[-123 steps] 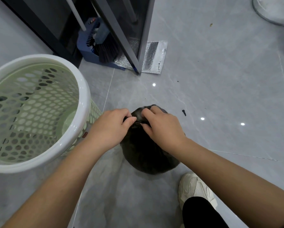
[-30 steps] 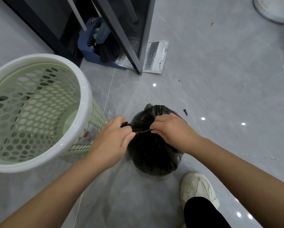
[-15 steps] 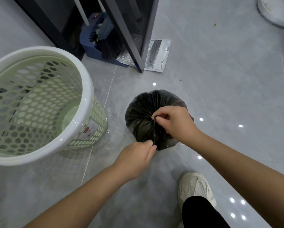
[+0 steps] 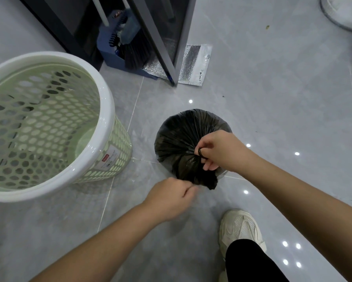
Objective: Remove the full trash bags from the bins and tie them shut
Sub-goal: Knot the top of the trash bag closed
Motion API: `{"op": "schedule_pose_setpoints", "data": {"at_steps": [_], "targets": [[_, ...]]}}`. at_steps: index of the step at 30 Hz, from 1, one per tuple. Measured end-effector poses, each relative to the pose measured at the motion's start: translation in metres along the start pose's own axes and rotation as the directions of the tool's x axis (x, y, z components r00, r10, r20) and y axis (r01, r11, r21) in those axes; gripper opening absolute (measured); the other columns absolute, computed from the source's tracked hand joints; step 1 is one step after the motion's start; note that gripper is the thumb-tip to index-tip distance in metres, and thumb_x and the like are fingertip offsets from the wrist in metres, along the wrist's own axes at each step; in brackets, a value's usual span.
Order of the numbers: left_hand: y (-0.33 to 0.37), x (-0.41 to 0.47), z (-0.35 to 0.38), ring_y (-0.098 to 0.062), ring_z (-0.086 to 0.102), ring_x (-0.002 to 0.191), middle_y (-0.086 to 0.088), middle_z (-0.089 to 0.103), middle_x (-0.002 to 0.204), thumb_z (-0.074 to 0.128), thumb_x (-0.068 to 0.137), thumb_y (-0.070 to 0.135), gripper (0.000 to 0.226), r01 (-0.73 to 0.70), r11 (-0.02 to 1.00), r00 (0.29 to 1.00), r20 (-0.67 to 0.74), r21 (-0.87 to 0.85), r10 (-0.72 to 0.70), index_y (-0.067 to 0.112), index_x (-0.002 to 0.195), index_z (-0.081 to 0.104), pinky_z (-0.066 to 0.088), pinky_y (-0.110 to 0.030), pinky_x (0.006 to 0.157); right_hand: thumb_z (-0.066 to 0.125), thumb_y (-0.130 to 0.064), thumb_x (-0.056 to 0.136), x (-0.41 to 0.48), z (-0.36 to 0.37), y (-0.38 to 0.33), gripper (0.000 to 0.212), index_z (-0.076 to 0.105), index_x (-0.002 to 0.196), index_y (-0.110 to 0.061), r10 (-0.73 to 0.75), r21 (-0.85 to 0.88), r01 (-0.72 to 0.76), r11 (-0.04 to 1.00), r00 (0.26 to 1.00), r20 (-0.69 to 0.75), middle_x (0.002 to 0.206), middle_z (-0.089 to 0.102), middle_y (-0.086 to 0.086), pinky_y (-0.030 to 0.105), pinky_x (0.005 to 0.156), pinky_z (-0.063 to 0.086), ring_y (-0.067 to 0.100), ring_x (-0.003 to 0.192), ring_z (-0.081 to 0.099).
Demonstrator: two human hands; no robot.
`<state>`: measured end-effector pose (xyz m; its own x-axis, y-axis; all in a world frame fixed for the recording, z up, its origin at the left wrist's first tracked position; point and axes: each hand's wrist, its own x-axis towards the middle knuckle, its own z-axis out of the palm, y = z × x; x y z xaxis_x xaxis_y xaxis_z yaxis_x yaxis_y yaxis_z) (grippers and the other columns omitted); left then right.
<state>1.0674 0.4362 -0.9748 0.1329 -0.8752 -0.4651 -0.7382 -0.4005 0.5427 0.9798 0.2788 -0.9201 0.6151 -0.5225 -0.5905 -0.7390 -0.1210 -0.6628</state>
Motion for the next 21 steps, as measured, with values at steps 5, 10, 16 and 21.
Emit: {"op": "schedule_pose_setpoints", "data": {"at_steps": [5,10,16,21], "targets": [[-0.009,0.006,-0.037,-0.013,0.063,0.062,0.003,0.067,0.063,0.040,0.083,0.038,0.030,0.076,0.966,0.983,-0.144,-0.248,-0.114,0.021,0.069,0.062,0.053,-0.033,0.063,0.051,-0.010,0.088,-0.009,0.001,0.005,0.022,0.066,0.101,-0.019,-0.300,-0.709,0.243,0.662,0.953,0.047,0.090,0.064,0.003,0.027,0.066,0.046,0.020,0.080,0.061],[-0.005,0.032,-0.058,-0.010,0.060,0.053,0.005,0.064,0.058,0.048,0.091,0.014,0.029,0.074,0.854,0.958,-0.201,-0.516,-0.205,0.021,0.067,0.063,0.044,-0.021,0.051,0.059,0.005,0.076,-0.024,-0.006,0.025,0.033,0.066,0.101,-0.015,-0.504,-0.753,0.479,0.452,0.833,0.228,0.085,0.054,0.002,0.025,0.045,0.030,0.021,0.062,0.051],[0.015,0.044,-0.069,-0.003,0.057,0.066,0.008,0.065,0.074,0.057,0.089,0.013,0.014,-0.171,0.896,0.877,-0.477,-0.410,-0.051,0.022,0.084,0.067,0.044,-0.013,0.063,0.042,-0.004,0.077,-0.023,-0.015,0.044,0.029,0.067,0.085,-0.014,-0.706,-0.716,0.624,0.313,0.657,0.265,0.078,0.056,-0.001,0.027,0.056,0.046,0.019,0.068,0.054],[0.025,0.065,-0.082,-0.012,0.060,0.078,0.005,0.067,0.105,0.054,0.092,0.012,0.030,-0.167,0.866,0.978,-0.189,-0.472,0.085,0.025,0.118,0.057,0.047,-0.022,0.074,0.038,-0.003,0.084,-0.024,-0.022,0.056,0.030,0.067,0.088,-0.011,-0.737,-0.699,0.681,0.219,0.585,0.339,0.084,0.059,0.002,0.031,0.060,0.047,0.021,0.072,0.053]]}}
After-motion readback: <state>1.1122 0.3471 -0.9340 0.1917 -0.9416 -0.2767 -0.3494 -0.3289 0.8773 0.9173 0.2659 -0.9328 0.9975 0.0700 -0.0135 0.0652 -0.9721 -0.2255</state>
